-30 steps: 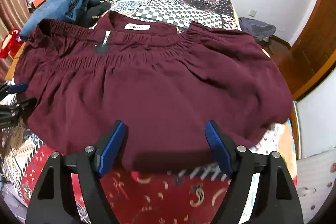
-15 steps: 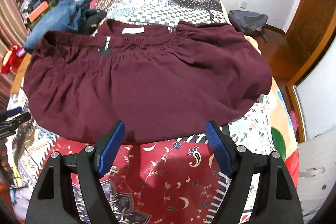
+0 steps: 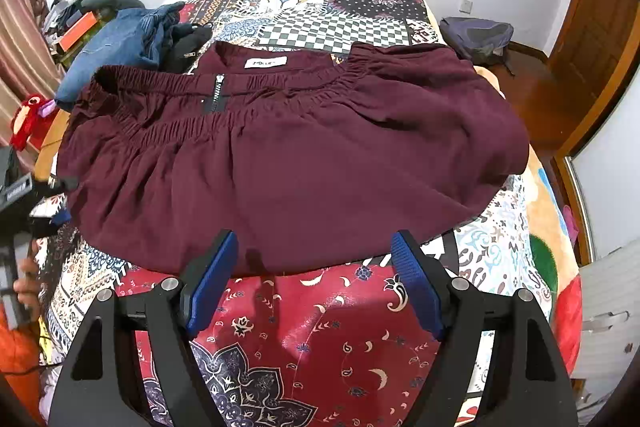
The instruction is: Fold large clothes
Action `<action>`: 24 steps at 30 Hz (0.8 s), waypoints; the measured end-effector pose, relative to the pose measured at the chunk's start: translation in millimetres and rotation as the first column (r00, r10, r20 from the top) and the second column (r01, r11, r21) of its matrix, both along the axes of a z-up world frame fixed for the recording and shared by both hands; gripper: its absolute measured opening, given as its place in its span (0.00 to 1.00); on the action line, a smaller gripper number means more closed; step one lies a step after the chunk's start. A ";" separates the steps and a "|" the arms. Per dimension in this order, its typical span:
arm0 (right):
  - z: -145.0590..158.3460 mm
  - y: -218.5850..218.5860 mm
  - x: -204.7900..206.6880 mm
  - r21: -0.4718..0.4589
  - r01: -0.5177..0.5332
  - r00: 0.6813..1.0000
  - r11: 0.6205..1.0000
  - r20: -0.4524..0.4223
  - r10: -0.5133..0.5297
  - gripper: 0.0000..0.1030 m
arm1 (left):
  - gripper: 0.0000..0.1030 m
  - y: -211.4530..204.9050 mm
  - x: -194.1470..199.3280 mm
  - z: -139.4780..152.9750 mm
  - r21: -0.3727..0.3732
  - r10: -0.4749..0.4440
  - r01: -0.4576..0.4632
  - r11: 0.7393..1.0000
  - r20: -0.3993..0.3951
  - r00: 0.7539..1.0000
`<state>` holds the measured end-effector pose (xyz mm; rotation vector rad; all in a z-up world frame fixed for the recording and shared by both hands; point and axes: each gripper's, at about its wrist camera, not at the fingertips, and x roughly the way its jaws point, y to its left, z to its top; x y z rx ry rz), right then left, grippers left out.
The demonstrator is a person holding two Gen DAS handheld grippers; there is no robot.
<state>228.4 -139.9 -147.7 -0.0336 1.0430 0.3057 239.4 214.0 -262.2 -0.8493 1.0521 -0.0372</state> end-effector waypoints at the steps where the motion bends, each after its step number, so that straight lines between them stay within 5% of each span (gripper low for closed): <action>1: 0.4 -0.2 0.7 0.008 0.004 1.000 1.000 0.000 -0.004 0.74 | 0.83 2.6 5.2 -1.6 -0.019 0.007 -0.007 1.000 0.012 1.000; 11: 3.6 7.2 12.6 0.098 0.041 0.999 0.994 -0.012 -0.040 0.74 | 0.83 15.4 42.4 -13.2 -0.009 0.110 -0.110 0.994 0.055 0.992; 16: 7.8 24.3 15.4 0.098 0.021 1.000 0.995 -0.008 -0.020 0.74 | 0.51 14.0 41.1 -1.5 0.081 0.125 -0.129 0.988 0.056 0.991; 19: 15.4 35.3 15.5 0.105 -0.001 1.000 0.994 0.007 0.000 0.74 | 0.28 9.6 30.2 24.2 0.126 0.098 -0.115 0.985 0.138 0.986; 24: 37.0 59.2 15.0 0.108 -0.052 0.997 0.993 0.059 0.046 0.74 | 0.20 -0.1 -1.8 81.5 0.156 0.048 -0.094 0.983 0.278 0.959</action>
